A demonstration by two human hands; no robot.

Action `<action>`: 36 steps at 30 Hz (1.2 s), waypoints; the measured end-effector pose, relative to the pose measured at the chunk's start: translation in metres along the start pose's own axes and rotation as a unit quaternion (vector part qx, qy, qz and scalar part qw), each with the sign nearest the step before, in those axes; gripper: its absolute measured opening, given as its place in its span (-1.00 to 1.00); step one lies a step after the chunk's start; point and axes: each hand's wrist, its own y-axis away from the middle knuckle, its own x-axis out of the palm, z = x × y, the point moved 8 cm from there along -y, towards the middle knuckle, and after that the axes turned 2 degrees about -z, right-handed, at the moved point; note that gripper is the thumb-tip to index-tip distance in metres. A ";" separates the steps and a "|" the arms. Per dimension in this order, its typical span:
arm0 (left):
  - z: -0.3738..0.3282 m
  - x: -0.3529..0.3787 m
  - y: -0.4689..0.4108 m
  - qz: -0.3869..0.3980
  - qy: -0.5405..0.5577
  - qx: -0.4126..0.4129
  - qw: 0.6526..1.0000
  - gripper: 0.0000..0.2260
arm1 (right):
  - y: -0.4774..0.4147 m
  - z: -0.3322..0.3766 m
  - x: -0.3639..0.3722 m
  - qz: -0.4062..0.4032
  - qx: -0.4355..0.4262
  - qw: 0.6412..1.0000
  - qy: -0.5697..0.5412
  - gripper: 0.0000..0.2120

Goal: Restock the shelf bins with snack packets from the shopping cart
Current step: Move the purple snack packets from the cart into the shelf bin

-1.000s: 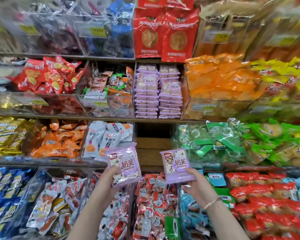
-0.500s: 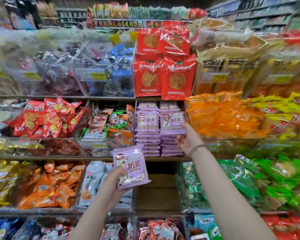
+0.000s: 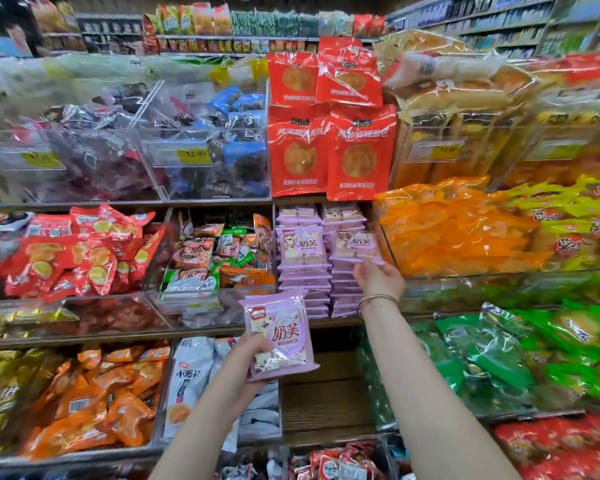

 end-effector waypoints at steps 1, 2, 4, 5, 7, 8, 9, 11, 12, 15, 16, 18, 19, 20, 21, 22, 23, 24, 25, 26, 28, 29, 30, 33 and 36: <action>0.000 -0.001 -0.001 0.001 0.002 -0.002 1.000 -0.79 | 0.001 -0.003 0.000 -0.014 0.000 1.000 0.018 -0.70; -0.001 -0.003 -0.002 0.001 0.002 -0.003 1.000 -0.80 | 0.001 -0.006 -0.001 -0.030 -0.003 0.998 0.048 -0.77; -0.001 -0.004 -0.004 0.004 0.001 -0.006 1.000 -0.79 | 0.000 -0.012 -0.003 -0.053 -0.011 0.994 0.090 -0.87; -0.001 -0.004 -0.005 0.007 0.002 -0.007 1.000 -0.79 | -0.002 -0.014 -0.003 -0.056 -0.010 0.994 0.091 -0.85; -0.002 -0.005 -0.006 0.009 0.000 -0.008 1.000 -0.78 | -0.002 -0.015 0.000 -0.055 0.016 0.996 0.074 -0.81; -0.002 -0.005 -0.006 0.008 -0.003 -0.007 1.000 -0.78 | -0.001 -0.015 0.001 -0.052 0.032 0.996 0.066 -0.82; -0.002 -0.005 -0.007 0.008 -0.007 -0.006 1.000 -0.78 | 0.001 -0.015 0.001 -0.048 0.043 0.996 0.064 -0.82; 0.000 -0.004 -0.008 0.005 -0.006 -0.007 1.000 -0.78 | 0.007 -0.014 -0.002 -0.021 0.044 0.996 0.076 -0.79; 0.001 -0.003 -0.008 0.005 -0.004 -0.008 1.000 -0.78 | 0.012 -0.014 -0.004 0.006 0.038 0.996 0.085 -0.77; 0.007 0.000 -0.009 -0.003 -0.023 -0.007 1.000 -0.81 | 0.046 -0.028 -0.011 0.174 0.022 0.965 0.195 -0.72; 0.009 0.001 -0.009 -0.006 -0.036 -0.001 0.999 -0.81 | 0.063 -0.037 -0.015 0.246 0.023 0.937 0.247 -0.68; 0.012 0.006 -0.008 -0.010 -0.064 0.013 0.998 -0.77 | 0.095 -0.056 -0.028 0.353 0.025 0.878 0.322 -0.59; 0.014 0.009 -0.007 -0.012 -0.083 0.019 0.996 -0.73 | 0.104 -0.060 -0.037 0.373 0.017 0.864 0.338 -0.57; 0.017 0.011 -0.006 -0.012 -0.101 0.025 0.994 -0.66 | 0.107 -0.061 -0.045 0.374 0.007 0.862 0.343 -0.58; 0.020 0.013 -0.004 -0.012 -0.115 0.027 0.993 -0.57 | 0.107 -0.061 -0.052 0.365 0.002 0.864 0.345 -0.61; 0.023 0.015 -0.002 -0.015 -0.123 0.025 0.992 -0.45 | 0.105 -0.061 -0.059 0.356 0.006 0.867 0.348 -0.66; 0.026 0.017 -0.001 -0.019 -0.128 0.023 0.991 -0.33 | 0.104 -0.062 -0.064 0.350 0.014 0.868 0.351 -0.71; 0.029 0.018 0.000 -0.022 -0.132 0.020 0.991 -0.24 | 0.103 -0.063 -0.068 0.348 0.021 0.868 0.352 -0.75; 0.031 0.020 0.002 -0.024 -0.136 0.018 0.990 -0.19 | 0.103 -0.063 -0.070 0.346 0.022 0.869 0.353 -0.78; 0.032 0.021 0.003 -0.027 -0.140 0.019 0.990 -0.20 | 0.102 -0.062 -0.072 0.342 0.020 0.872 0.350 -0.79; 0.035 0.022 0.003 -0.027 -0.131 0.013 0.991 -0.26 | 0.100 -0.057 -0.075 0.330 0.018 0.884 0.329 -0.79; 0.038 0.021 0.003 -0.027 -0.119 0.004 0.992 -0.31 | 0.098 -0.052 -0.076 0.322 0.017 0.893 0.314 -0.80; 0.040 0.019 0.002 -0.029 -0.102 -0.008 0.994 -0.39 | 0.095 -0.046 -0.075 0.312 0.015 0.903 0.295 -0.80; 0.043 0.006 -0.002 -0.065 -0.038 -0.033 0.997 -0.63 | 0.082 -0.022 -0.065 0.279 0.005 0.928 0.248 -0.82; 0.041 -0.010 -0.001 -0.111 -0.030 -0.039 0.993 -0.71 | 0.066 0.007 -0.035 0.268 -0.025 0.931 0.248 -0.82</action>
